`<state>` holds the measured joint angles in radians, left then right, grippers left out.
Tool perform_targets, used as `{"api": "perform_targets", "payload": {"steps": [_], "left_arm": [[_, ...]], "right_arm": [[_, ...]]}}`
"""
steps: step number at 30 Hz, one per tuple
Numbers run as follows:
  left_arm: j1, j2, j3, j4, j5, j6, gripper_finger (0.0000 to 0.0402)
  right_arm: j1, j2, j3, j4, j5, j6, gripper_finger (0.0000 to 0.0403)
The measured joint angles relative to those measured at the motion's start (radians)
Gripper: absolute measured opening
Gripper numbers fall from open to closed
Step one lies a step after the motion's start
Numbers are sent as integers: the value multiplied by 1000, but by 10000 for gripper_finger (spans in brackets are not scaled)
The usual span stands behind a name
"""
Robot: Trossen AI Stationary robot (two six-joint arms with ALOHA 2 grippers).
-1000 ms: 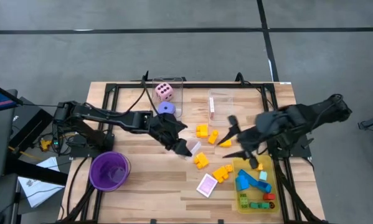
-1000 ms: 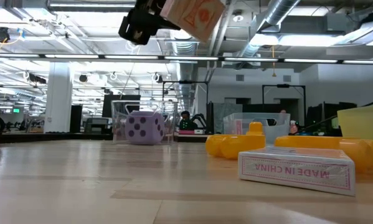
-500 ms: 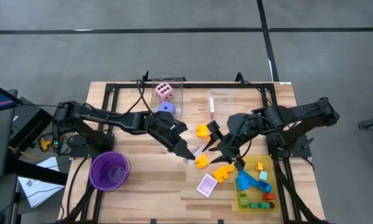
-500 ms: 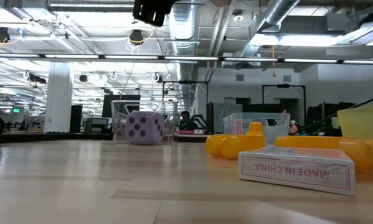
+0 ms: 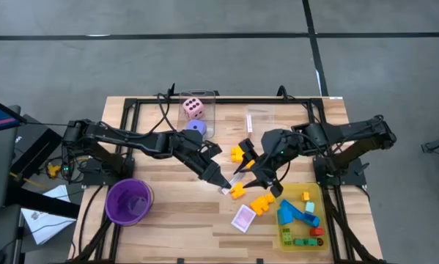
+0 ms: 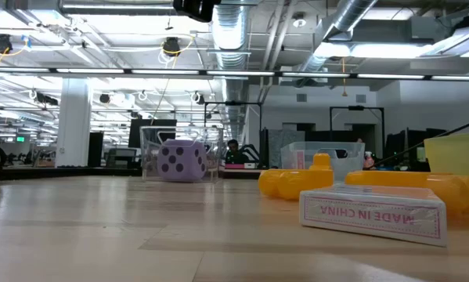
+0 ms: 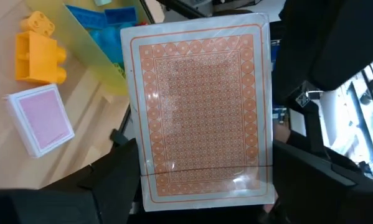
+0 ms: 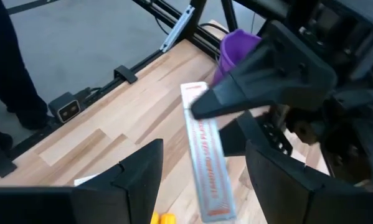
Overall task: Pick & Place Toys
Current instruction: Put the orange deck of cards into the right transparent bin
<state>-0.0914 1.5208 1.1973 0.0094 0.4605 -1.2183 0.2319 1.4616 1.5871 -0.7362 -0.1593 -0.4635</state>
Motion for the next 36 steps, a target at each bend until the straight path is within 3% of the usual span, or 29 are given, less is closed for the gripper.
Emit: {"api": "perform_targets", "payload": {"steps": [16,21,31,36], "left_arm": [[0,0,0,24,1,-12,313],[0,0,0,26,1,-10,311],[0,0,0,31,1,-9,319],[0,0,0,33,1,5,320]], "right_arm": [[-6,43,0,11,-27,9,215],[-6,43,0,12,-27,11,179],[-6,43,0,14,-23,11,60],[-6,43,0,10,-21,30,56]]}}
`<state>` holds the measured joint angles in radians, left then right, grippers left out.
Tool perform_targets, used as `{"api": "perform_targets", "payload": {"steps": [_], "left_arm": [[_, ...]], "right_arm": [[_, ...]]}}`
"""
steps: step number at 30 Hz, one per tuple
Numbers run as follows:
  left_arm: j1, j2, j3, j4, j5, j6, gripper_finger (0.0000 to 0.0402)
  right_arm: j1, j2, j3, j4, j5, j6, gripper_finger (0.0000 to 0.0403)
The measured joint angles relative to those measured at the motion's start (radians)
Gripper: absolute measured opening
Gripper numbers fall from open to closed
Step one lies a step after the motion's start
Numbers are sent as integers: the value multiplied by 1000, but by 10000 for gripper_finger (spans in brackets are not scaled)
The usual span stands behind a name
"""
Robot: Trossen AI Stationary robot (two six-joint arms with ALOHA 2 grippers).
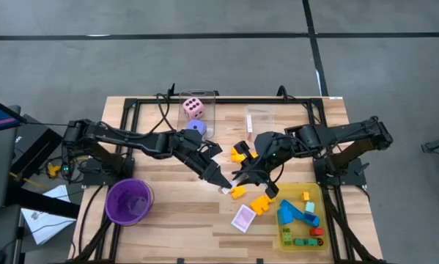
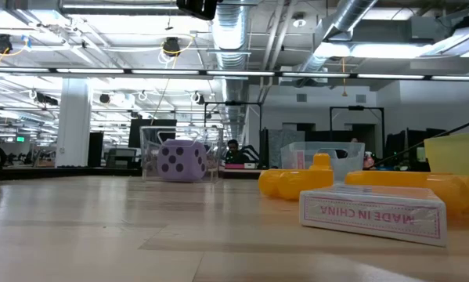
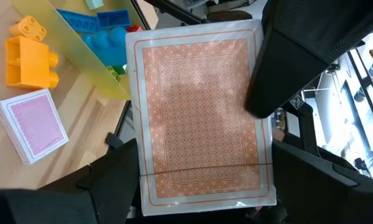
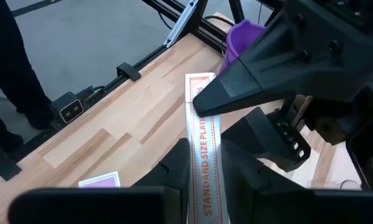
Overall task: Pick & Place Toys
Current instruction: Put the orange deck of cards into the right transparent bin
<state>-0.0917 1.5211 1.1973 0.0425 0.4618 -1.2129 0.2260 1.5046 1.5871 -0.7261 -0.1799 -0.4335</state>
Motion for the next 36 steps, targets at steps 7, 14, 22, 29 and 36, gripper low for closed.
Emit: {"api": "perform_targets", "payload": {"steps": [7,14,22,29,36], "left_arm": [[10,0,0,-28,2,63,321],[33,-13,0,-120,98,143,321],[48,-12,1,-118,105,190,321],[28,-12,0,-101,100,284,320],[3,-19,0,-96,91,378,288]], "right_arm": [[0,-5,2,-55,42,50,56],[0,-41,-4,-229,18,160,56],[37,-117,-2,-384,23,304,56],[80,-241,-2,-445,168,598,56],[153,-351,-2,-534,560,1048,56]]}}
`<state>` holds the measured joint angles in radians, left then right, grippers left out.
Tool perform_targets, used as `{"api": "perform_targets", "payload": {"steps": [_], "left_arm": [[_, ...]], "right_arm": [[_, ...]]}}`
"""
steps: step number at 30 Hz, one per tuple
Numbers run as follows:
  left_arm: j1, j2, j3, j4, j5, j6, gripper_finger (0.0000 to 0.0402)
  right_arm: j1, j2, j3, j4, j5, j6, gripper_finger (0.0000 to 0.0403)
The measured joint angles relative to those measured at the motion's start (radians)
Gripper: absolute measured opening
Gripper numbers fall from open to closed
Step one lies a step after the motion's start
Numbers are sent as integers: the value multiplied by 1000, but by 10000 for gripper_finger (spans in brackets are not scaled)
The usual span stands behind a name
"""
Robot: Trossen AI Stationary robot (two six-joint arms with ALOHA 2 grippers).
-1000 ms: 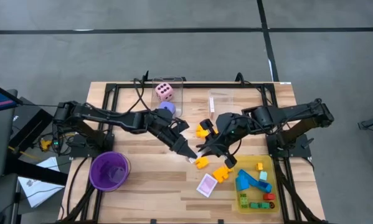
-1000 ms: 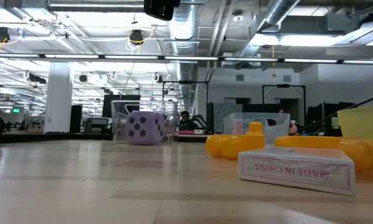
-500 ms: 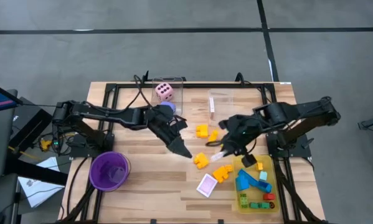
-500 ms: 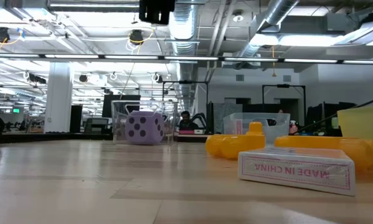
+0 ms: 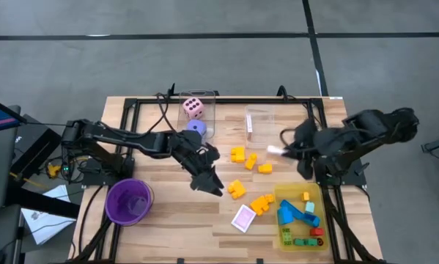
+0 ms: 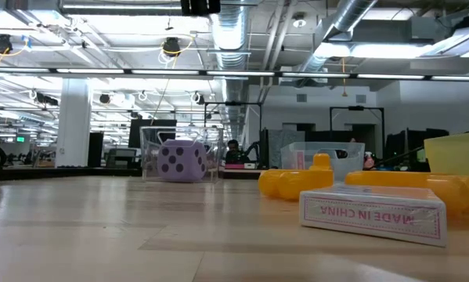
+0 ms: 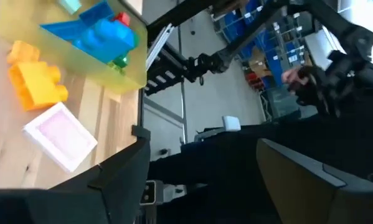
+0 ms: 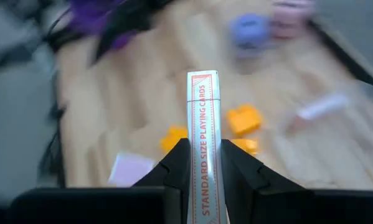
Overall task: Pick & Place Toys
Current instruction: Put the orange deck of cards into the right transparent bin
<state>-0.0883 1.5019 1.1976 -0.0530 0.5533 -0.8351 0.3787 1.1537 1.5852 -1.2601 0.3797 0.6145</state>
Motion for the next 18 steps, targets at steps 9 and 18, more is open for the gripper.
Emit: {"api": "perform_targets", "payload": {"steps": [9,18], "left_arm": [[-3,-113,0,17,-85,87,231],[-4,-268,0,17,-330,219,175]], "right_arm": [[111,19,-12,-231,370,628,55],[66,74,-189,-243,486,1041,55]]}}
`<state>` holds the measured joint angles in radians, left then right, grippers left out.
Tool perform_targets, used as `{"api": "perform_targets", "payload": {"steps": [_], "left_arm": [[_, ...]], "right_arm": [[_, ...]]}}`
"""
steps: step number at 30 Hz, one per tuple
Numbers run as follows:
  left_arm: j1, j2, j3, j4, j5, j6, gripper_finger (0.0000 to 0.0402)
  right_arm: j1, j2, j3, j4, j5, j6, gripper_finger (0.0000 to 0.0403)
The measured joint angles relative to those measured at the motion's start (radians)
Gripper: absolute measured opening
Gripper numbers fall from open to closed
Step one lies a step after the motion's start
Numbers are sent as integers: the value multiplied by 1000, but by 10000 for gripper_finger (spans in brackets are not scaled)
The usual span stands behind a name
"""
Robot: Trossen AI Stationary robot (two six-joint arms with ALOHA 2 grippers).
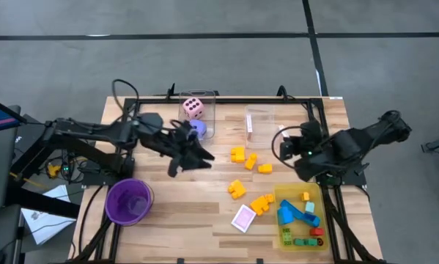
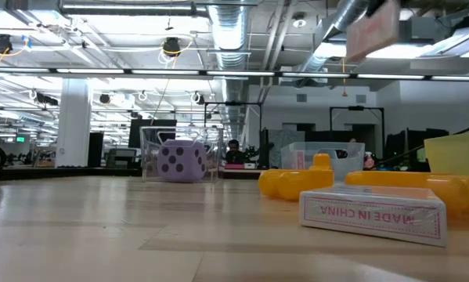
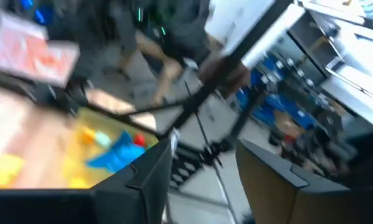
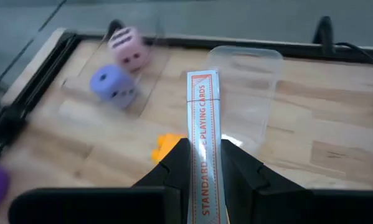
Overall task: Pick & Place Toys
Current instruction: Put the orange deck of cards into the right transparent bin
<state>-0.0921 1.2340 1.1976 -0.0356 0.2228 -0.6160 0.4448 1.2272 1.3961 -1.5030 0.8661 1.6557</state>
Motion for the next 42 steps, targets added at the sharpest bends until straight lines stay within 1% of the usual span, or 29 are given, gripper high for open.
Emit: {"api": "perform_targets", "payload": {"steps": [3,5,8,13,16,18,20,22,24,25,29,32,36,42], "left_arm": [[0,-34,0,-3,-71,30,161],[0,-53,0,-1,-110,47,153],[0,-63,0,1,-144,64,142],[1,-64,-1,-1,-153,70,127],[1,-63,-1,-1,-153,65,119],[1,-63,-1,3,-153,62,113],[1,-63,-1,21,-153,61,108],[1,-63,-1,59,-152,60,104],[1,-63,0,81,-152,61,100],[1,-63,0,90,-152,63,98],[1,-63,0,122,-152,67,94],[1,-63,0,134,-152,68,92],[1,-63,0,146,-152,75,92],[2,-63,0,150,-152,89,92]], "right_arm": [[-49,5,-52,41,22,59,55],[-99,5,-70,86,19,52,55],[-197,4,-87,176,-20,-58,55],[-361,5,-136,368,-65,-296,55],[-432,18,-189,492,-87,-351,55],[-466,22,-229,524,-98,-355,55],[-493,36,-268,601,-104,-355,55],[-514,55,-310,616,-112,-355,55],[-531,78,-334,687,-113,-355,55],[-541,85,-339,688,-114,-355,55],[-579,131,-341,696,-134,-360,55],[-599,170,-337,744,-137,-381,55],[-630,224,-340,745,-160,-387,55],[-656,277,-339,823,-167,-454,55]]}}
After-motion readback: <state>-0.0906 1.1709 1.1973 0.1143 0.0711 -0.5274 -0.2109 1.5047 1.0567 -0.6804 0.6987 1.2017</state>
